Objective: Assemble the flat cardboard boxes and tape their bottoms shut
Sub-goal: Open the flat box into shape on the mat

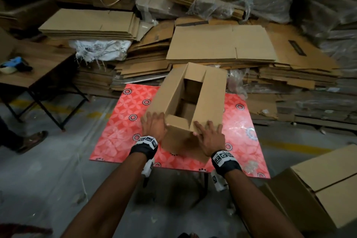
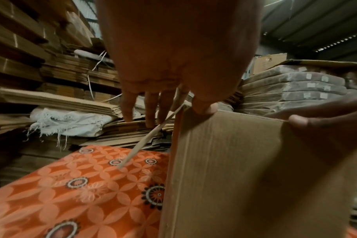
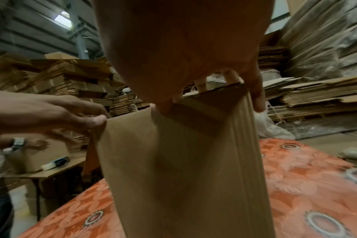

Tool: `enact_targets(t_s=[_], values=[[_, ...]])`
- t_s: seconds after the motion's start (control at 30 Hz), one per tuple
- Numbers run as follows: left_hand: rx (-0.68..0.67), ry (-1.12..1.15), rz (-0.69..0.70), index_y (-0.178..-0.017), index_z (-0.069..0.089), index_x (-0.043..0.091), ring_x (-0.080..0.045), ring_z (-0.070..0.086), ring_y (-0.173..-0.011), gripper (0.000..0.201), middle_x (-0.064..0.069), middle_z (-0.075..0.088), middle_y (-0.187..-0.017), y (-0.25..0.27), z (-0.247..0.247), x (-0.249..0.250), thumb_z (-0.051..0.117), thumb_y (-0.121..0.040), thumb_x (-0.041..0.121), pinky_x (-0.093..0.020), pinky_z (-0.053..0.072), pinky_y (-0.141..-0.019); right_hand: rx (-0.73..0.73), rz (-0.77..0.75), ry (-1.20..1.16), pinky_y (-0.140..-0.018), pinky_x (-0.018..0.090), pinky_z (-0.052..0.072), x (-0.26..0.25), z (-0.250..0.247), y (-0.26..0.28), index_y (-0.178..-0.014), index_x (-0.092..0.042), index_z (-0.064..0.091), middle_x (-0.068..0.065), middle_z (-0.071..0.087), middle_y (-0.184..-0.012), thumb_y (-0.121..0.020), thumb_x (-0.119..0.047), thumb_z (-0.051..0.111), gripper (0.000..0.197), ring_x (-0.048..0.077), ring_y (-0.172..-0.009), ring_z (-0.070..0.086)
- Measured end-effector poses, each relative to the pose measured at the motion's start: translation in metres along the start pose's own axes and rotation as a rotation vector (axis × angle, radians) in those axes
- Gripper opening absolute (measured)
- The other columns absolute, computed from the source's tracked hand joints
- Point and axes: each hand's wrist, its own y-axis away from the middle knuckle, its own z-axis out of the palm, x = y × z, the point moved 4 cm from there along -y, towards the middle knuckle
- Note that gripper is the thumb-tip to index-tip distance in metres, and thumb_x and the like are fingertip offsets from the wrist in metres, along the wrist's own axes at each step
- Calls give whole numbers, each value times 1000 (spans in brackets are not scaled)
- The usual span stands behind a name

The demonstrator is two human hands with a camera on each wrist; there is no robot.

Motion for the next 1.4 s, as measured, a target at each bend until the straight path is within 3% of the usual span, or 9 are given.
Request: enact_targets(t_s=[0.07,0.13,0.27,0.43,0.67,0.83,1.07,1.23,1.4], values=[[40,-89,3,-142,47,22,-40,34,-142,64,-13,47,-146,-2,-11,3,71,-84,36,-58,28,-114,50,-56,14,-90,50,47,-15,-8,-4,-152,-50,30,8,43,-142,-100,-58,16,54,44,-122,40],[73,-121,64,-137,51,22,-37,36,-140,63,-12,48,-144,0,-14,12,76,-80,32,-52,31,-115,82,-86,29,-90,50,44,-29,-16,-13,-150,-50,36,9,45,-136,-100,-52,28,50,40,-115,43],[167,78,58,-121,64,18,-29,52,-121,38,-8,61,-126,16,-4,19,60,-84,24,-44,39,-106,14,-173,73,-96,50,37,-47,-20,-34,-151,-54,35,11,39,-134,-102,-44,42,50,39,-118,39],[127,189,-2,-127,61,17,-26,47,-134,41,-4,60,-135,25,14,12,55,-96,43,-61,27,-116,-51,-300,1,-98,47,35,-56,-43,-39,-120,-39,69,6,45,-132,-93,-58,32,49,37,-122,40],[118,394,-31,-130,58,5,-33,37,-142,46,-17,52,-145,12,20,12,69,-95,33,-47,25,-118,393,-472,-368,-105,47,40,8,-97,-1,-115,-19,69,1,61,-133,-81,-15,62,36,29,-126,47],[134,470,-45,-121,60,-3,-37,41,-137,36,-25,54,-136,-3,14,13,71,-92,17,-41,32,-112,619,-293,-409,-111,32,35,80,-79,54,-108,-8,71,9,69,-120,-81,5,73,30,30,-125,54],[196,460,86,-132,58,-1,-38,42,-136,52,-21,58,-136,9,21,38,56,-80,-9,-43,32,-118,512,-82,-454,-93,40,53,99,4,81,-106,-9,75,12,71,-112,-74,5,75,35,34,-106,65],[46,516,218,-131,61,10,-36,36,-146,54,-15,59,-138,24,55,65,37,-87,29,-34,8,-128,288,-51,-456,-84,33,54,65,43,67,-122,-19,70,2,70,-114,-72,-3,82,53,28,-102,67],[-40,353,278,-134,60,21,-35,22,-152,47,-5,51,-147,38,47,79,43,-99,48,-62,16,-122,134,-56,-551,-98,35,53,35,69,48,-140,-20,60,3,66,-131,-75,-2,78,70,26,-116,65]])
